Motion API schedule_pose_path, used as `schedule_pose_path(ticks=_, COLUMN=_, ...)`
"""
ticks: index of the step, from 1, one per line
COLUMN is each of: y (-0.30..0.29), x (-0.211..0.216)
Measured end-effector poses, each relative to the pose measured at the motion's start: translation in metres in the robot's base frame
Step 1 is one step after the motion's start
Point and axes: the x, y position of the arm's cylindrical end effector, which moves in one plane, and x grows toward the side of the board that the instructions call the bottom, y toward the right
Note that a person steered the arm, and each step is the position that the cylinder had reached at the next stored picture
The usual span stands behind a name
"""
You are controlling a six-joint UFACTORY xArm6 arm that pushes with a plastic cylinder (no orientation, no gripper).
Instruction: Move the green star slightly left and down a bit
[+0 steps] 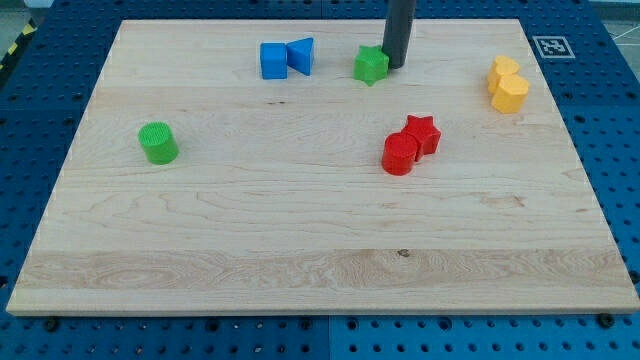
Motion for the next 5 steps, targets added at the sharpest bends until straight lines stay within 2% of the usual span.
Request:
schedule_pose_path(ticks=1, y=-0.019, x=0.011)
schedule_pose_path(ticks=4, y=-0.079, x=0.093)
schedule_pose_path(ticks=5, y=-0.042, x=0.084)
